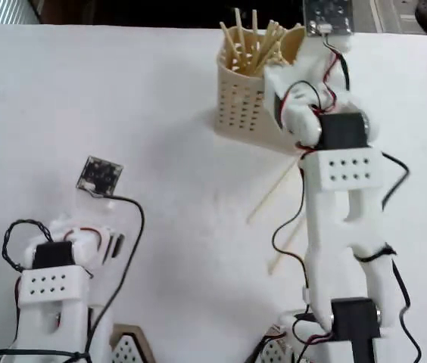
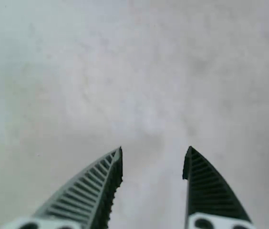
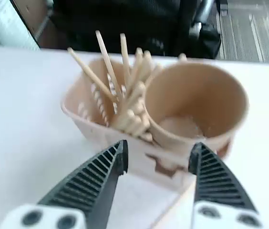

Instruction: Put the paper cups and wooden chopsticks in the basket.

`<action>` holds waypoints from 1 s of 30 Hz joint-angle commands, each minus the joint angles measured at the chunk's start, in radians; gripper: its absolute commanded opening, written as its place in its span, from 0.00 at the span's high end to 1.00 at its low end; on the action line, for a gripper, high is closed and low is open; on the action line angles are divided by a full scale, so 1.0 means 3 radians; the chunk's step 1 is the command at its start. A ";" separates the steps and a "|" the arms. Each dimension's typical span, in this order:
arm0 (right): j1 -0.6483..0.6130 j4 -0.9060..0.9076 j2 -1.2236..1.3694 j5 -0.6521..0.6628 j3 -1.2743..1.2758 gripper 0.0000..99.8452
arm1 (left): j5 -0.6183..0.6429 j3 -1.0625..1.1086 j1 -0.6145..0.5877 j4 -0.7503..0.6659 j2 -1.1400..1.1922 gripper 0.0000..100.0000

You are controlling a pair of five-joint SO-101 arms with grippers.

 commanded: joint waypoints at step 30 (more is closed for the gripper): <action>0.0540 -0.0304 0.0933 -0.0757 0.2123 0.79 | -0.0041 0.0087 -0.0033 -0.0245 -0.0079 0.79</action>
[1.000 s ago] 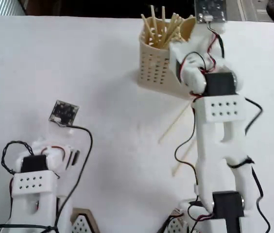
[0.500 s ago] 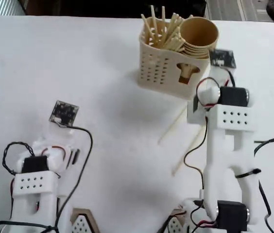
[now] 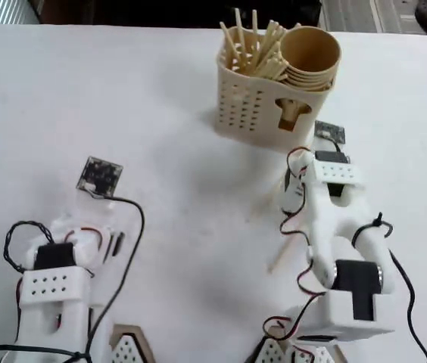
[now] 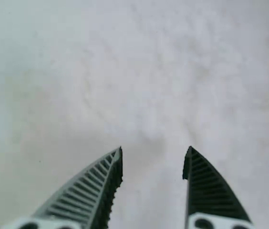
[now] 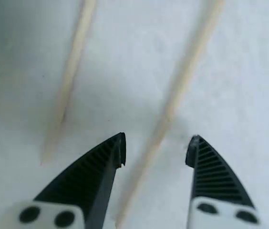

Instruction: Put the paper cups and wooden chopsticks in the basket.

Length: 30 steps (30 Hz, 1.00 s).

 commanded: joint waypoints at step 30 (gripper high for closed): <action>0.0269 -0.0202 0.0212 -0.0072 0.0123 0.92 | -0.0041 0.0000 -0.0033 -0.0061 -0.0079 0.79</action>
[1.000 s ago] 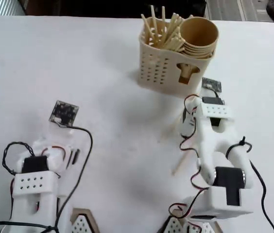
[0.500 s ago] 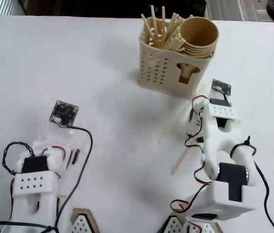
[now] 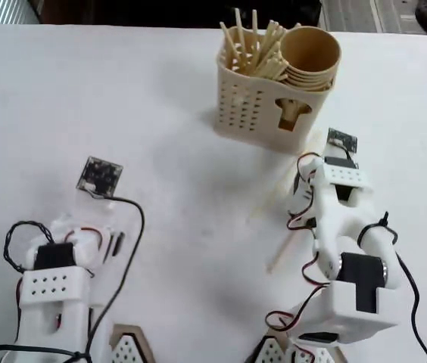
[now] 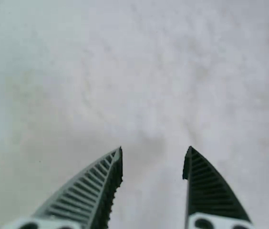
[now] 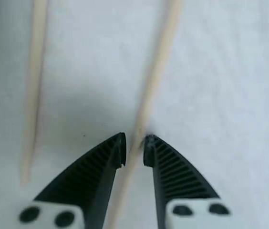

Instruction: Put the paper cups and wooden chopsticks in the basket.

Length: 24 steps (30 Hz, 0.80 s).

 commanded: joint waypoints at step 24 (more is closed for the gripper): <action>0.0504 0.1123 -0.2253 0.0511 -0.0731 0.98 | -0.0041 0.0000 -0.0033 -0.0061 -0.0079 0.79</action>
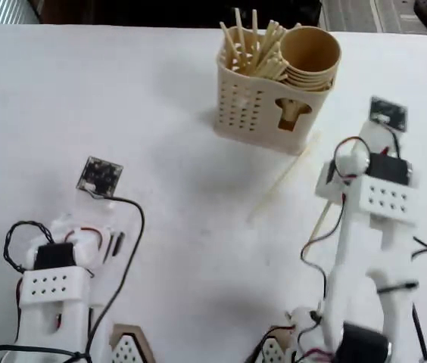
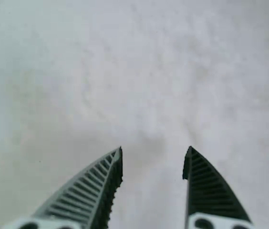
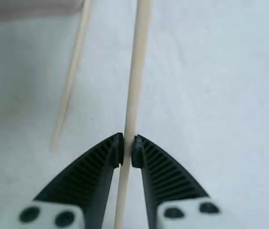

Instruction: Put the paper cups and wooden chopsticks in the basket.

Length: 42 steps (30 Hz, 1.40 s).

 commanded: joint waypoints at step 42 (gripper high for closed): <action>-0.1445 -0.4375 0.1102 0.0742 -0.0767 0.84 | -0.0041 0.0000 -0.0033 -0.0061 -0.0079 0.79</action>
